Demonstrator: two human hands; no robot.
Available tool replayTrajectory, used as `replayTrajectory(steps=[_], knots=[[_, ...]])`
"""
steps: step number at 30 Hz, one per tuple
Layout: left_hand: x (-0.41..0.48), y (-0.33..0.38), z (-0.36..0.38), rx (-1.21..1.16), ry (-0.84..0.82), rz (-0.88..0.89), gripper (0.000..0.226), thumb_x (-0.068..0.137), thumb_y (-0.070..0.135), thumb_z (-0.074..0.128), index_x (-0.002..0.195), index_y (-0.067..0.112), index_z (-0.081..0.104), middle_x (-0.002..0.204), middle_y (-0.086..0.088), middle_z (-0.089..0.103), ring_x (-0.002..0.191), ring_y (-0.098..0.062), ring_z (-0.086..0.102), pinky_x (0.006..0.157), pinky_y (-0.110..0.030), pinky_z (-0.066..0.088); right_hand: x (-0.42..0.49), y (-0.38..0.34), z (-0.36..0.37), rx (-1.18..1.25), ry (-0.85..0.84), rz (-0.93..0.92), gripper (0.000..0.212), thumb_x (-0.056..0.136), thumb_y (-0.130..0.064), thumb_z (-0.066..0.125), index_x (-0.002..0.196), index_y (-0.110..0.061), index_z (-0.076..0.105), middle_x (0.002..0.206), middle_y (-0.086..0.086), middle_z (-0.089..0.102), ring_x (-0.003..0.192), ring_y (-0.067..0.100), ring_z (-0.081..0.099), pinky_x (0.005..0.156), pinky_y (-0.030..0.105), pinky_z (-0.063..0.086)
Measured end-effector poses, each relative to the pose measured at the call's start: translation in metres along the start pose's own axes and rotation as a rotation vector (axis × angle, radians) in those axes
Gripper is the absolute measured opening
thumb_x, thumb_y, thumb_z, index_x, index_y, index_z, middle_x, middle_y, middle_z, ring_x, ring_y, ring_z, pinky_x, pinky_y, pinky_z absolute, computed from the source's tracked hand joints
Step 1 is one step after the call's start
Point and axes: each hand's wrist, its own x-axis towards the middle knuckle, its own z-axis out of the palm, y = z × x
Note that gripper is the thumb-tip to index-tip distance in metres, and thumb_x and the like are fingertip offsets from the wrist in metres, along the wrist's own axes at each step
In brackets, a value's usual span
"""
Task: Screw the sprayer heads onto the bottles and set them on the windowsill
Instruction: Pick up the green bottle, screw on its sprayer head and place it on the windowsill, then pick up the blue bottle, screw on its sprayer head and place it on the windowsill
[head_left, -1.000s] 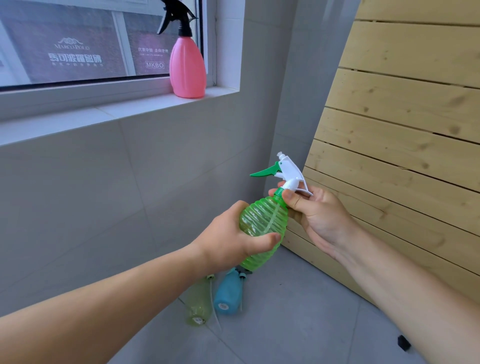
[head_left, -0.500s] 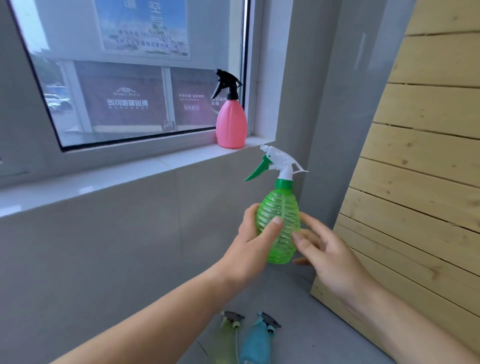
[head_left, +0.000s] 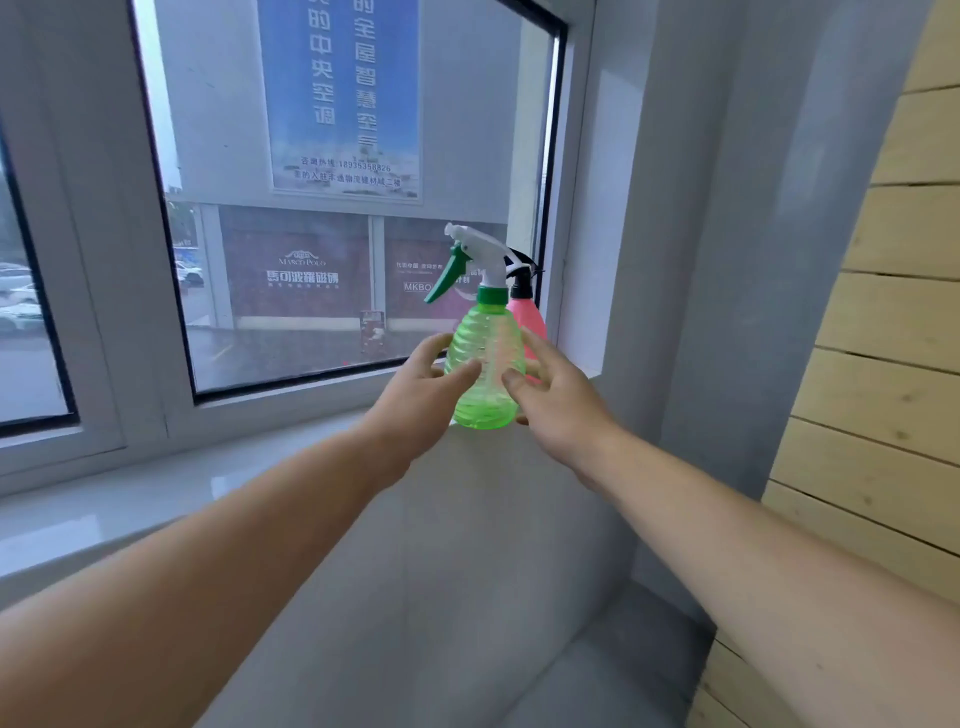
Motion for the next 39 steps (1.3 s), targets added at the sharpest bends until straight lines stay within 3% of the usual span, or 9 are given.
replayTrajectory(steps=[3,6,10,15,22,26,29,36,39], knots=[[0.026,0.002,-0.015,0.015,0.063,-0.04,0.062,0.083,0.041,0.07,0.141,0.03,0.053,0.118,-0.003,0.074,0.109,-0.021,0.072,0.106,-0.043,0.052,0.025,-0.006,0.013,-0.03,0.002,-0.002,0.047,0.098,-0.023,0.052,0.143,-0.029,0.04,0.117,-0.021,0.056,0.101,-0.002,0.058,0.095,0.031,0.05],[0.044,-0.005,-0.022,0.012,0.093,-0.093,0.06,0.081,0.041,0.069,0.138,0.031,0.054,0.128,-0.004,0.07,0.115,-0.026,0.07,0.108,-0.048,0.051,0.044,0.0,0.026,-0.079,0.018,0.051,0.041,0.097,-0.027,0.053,0.137,-0.029,0.043,0.126,-0.011,0.057,0.107,0.011,0.059,0.099,0.04,0.05],[0.054,-0.015,-0.024,0.022,0.12,-0.097,0.019,0.099,0.025,0.061,0.116,0.033,0.057,0.116,-0.008,0.073,0.097,-0.026,0.073,0.088,-0.041,0.058,0.058,0.014,0.04,-0.123,0.006,0.097,0.039,0.095,-0.031,0.049,0.134,-0.032,0.046,0.124,0.0,0.064,0.104,0.022,0.065,0.095,0.046,0.052],[0.059,-0.027,-0.026,0.025,0.16,-0.082,0.016,0.1,0.021,0.06,0.112,0.031,0.056,0.111,-0.006,0.073,0.099,-0.026,0.074,0.093,-0.042,0.06,0.065,0.021,0.046,-0.111,-0.015,0.127,0.033,0.098,-0.025,0.043,0.129,-0.032,0.052,0.111,0.002,0.065,0.092,0.022,0.064,0.091,0.044,0.052],[0.063,-0.026,-0.022,0.122,0.202,-0.039,0.031,0.101,0.027,0.059,0.132,0.025,0.055,0.093,0.008,0.065,0.082,-0.013,0.067,0.073,-0.026,0.053,0.068,0.024,0.049,-0.127,-0.003,0.111,0.039,0.098,-0.024,0.043,0.136,-0.032,0.048,0.122,0.003,0.065,0.104,0.023,0.066,0.096,0.045,0.051],[0.059,-0.023,-0.025,0.202,0.236,-0.085,0.06,0.1,0.035,0.059,0.154,0.016,0.04,0.134,-0.003,0.06,0.113,-0.02,0.06,0.092,-0.03,0.044,0.062,0.022,0.042,-0.161,-0.01,0.11,0.049,0.102,-0.022,0.04,0.15,-0.029,0.032,0.127,-0.004,0.053,0.105,0.014,0.051,0.089,0.025,0.038],[0.055,-0.017,-0.031,0.223,0.297,-0.077,0.07,0.097,0.038,0.062,0.156,0.014,0.035,0.154,-0.009,0.048,0.133,-0.026,0.052,0.104,-0.034,0.043,0.054,0.025,0.03,-0.188,0.004,0.103,0.05,0.102,-0.025,0.04,0.151,-0.024,0.03,0.145,0.002,0.049,0.118,0.016,0.05,0.091,0.024,0.034],[0.012,-0.011,-0.014,0.241,0.324,0.047,0.055,0.088,0.042,0.071,0.134,0.016,0.054,0.124,-0.008,0.064,0.103,-0.02,0.064,0.078,-0.029,0.047,0.003,0.054,-0.013,-0.159,0.059,0.165,0.028,0.097,-0.023,0.047,0.124,-0.022,0.056,0.113,0.005,0.066,0.106,0.03,0.065,0.094,0.05,0.053],[-0.011,-0.018,0.011,0.229,0.243,0.059,0.046,0.087,0.043,0.072,0.126,0.022,0.057,0.11,-0.004,0.068,0.081,-0.012,0.063,0.061,-0.024,0.045,-0.03,0.071,-0.032,-0.115,0.087,0.223,0.015,0.096,-0.019,0.054,0.11,-0.018,0.06,0.111,0.015,0.068,0.106,0.031,0.066,0.092,0.047,0.055]])
